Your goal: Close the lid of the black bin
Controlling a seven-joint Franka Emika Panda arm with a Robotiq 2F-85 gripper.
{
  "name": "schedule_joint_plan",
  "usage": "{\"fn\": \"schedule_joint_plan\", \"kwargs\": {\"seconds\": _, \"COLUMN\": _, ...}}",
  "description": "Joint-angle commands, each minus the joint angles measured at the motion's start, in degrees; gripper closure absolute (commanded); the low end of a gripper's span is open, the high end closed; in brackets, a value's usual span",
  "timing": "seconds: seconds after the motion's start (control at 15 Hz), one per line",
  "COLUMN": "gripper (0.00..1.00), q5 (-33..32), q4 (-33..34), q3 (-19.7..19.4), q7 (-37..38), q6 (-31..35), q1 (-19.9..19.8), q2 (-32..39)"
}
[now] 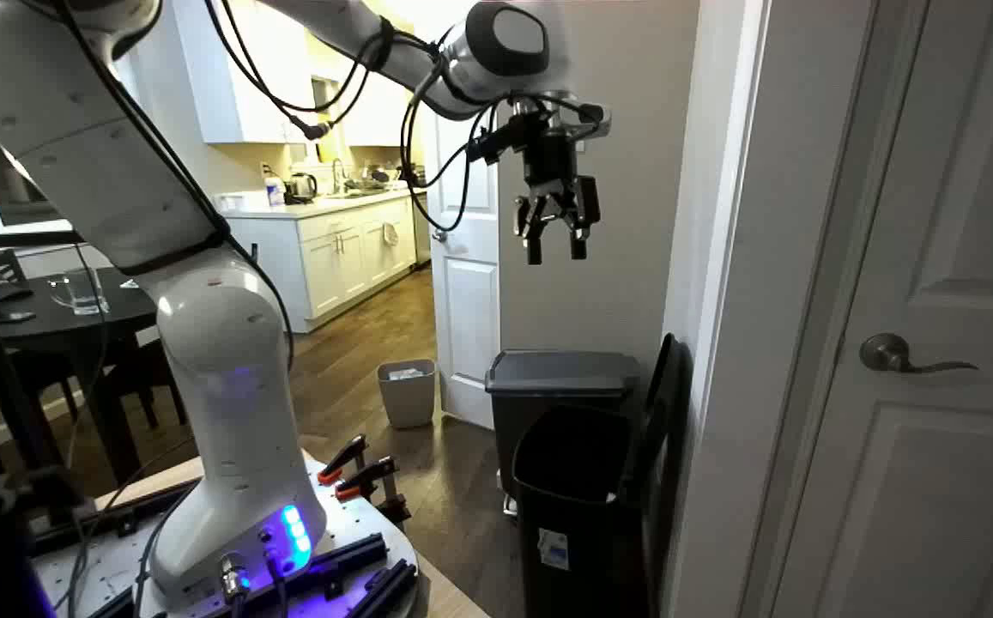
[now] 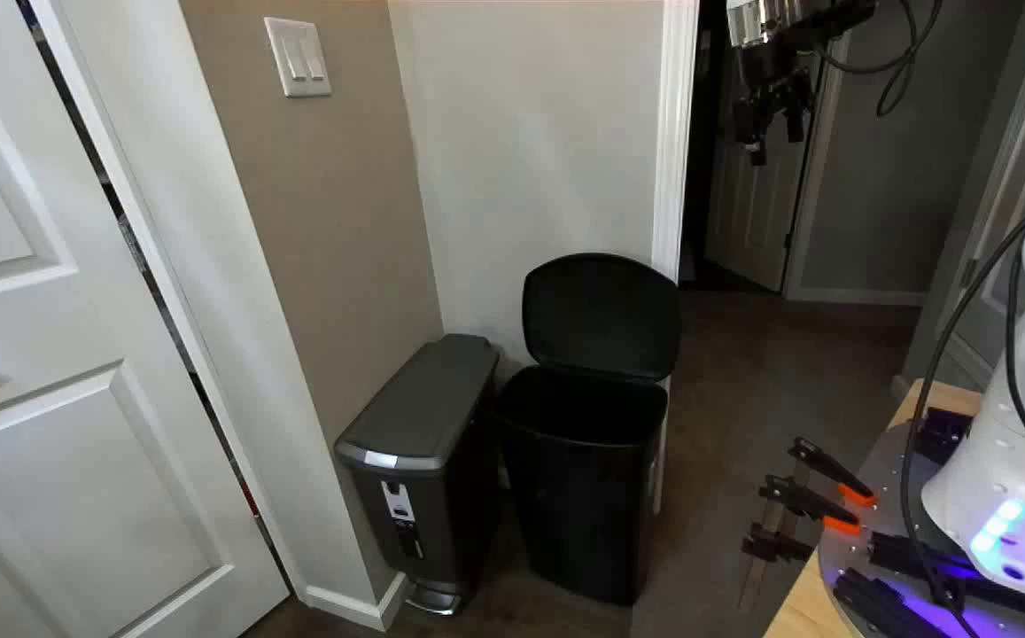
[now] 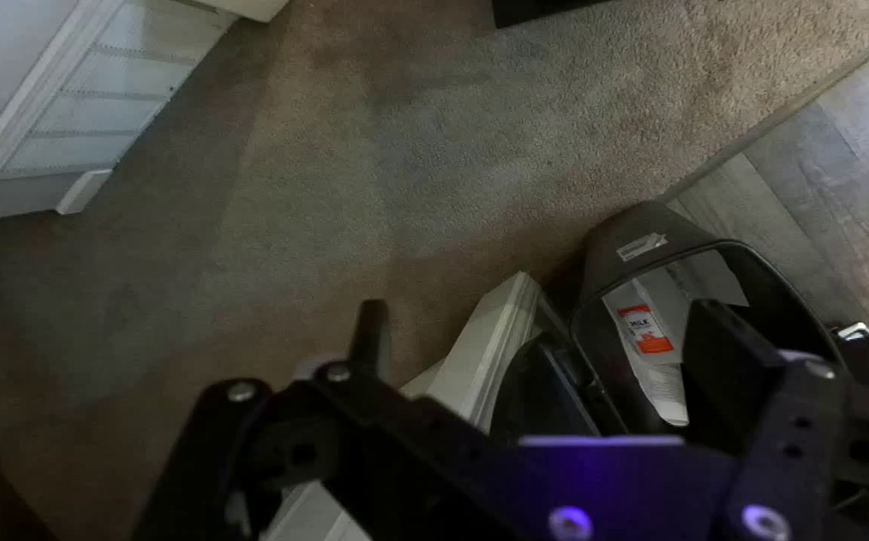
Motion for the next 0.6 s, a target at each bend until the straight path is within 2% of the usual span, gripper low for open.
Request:
{"fn": "schedule_joint_plan", "kwargs": {"seconds": 0.0, "gripper": 0.0, "q5": -0.2, "q4": 0.1, "q3": -0.7, "q7": 0.2, "q6": -0.2, "q1": 0.8, "q2": 0.0}}
{"fn": "schedule_joint_plan", "kwargs": {"seconds": 0.53, "gripper": 0.0, "q5": -0.2, "q4": 0.4, "q3": -0.8, "q7": 0.5, "q6": -0.3, "q1": 0.8, "q2": 0.3}}
